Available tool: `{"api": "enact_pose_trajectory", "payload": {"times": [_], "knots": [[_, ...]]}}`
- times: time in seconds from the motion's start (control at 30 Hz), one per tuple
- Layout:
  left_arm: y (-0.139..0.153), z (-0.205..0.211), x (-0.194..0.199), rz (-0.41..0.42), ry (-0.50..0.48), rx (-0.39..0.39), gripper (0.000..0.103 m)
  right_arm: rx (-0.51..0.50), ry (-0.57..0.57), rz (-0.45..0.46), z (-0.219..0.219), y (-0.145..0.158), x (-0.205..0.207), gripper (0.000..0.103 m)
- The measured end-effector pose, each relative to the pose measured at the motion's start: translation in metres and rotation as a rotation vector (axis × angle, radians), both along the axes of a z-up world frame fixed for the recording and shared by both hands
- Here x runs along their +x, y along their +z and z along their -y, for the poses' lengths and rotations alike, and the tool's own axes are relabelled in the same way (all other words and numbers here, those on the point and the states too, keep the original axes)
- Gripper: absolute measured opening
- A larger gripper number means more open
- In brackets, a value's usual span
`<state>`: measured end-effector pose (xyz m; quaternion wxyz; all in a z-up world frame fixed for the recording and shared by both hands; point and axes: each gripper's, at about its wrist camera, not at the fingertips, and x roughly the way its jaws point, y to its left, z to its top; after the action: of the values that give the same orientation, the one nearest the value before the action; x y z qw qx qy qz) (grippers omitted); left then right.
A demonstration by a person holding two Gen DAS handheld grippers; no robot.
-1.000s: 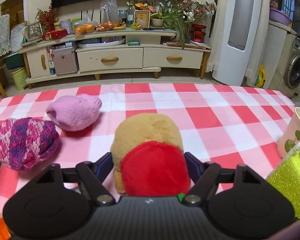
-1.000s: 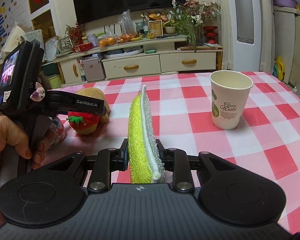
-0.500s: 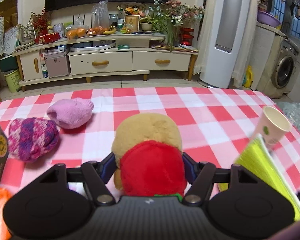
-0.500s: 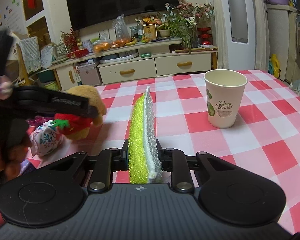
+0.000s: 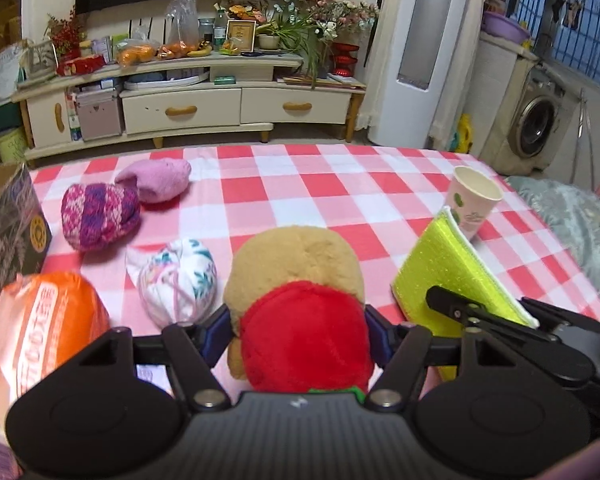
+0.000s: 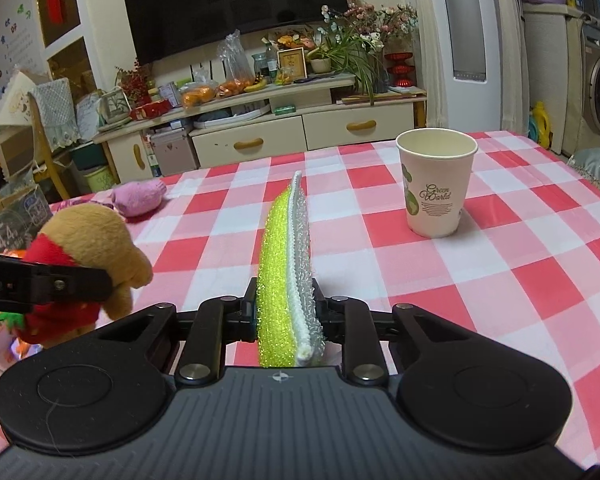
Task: Organize soft objects
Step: 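Carry bear and green sponge into the box and open both grippers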
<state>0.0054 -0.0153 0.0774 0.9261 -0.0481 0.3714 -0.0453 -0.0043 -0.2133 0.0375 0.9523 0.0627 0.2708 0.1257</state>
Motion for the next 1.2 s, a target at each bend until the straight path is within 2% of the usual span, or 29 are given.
{"api": "enact_pose_trajectory", "payload": {"times": [0.23,0.53,0.9,1.2], "knots": [[-0.007,-0.009,-0.014,0.034,-0.036,-0.017,0.067,-0.024,-0.063,0.009,0.004,0.001,-0.015,0.025],[0.004,-0.026,-0.025,0.081,-0.03,-0.045,0.067,-0.054,-0.114,0.012,-0.008,0.005,-0.029,0.025],[0.027,-0.072,-0.036,0.128,0.039,-0.091,0.067,-0.12,-0.072,0.036,-0.046,0.02,-0.04,0.025],[0.053,-0.124,-0.051,0.21,0.138,-0.101,0.067,-0.15,0.055,0.128,-0.102,0.059,-0.04,0.025]]}}
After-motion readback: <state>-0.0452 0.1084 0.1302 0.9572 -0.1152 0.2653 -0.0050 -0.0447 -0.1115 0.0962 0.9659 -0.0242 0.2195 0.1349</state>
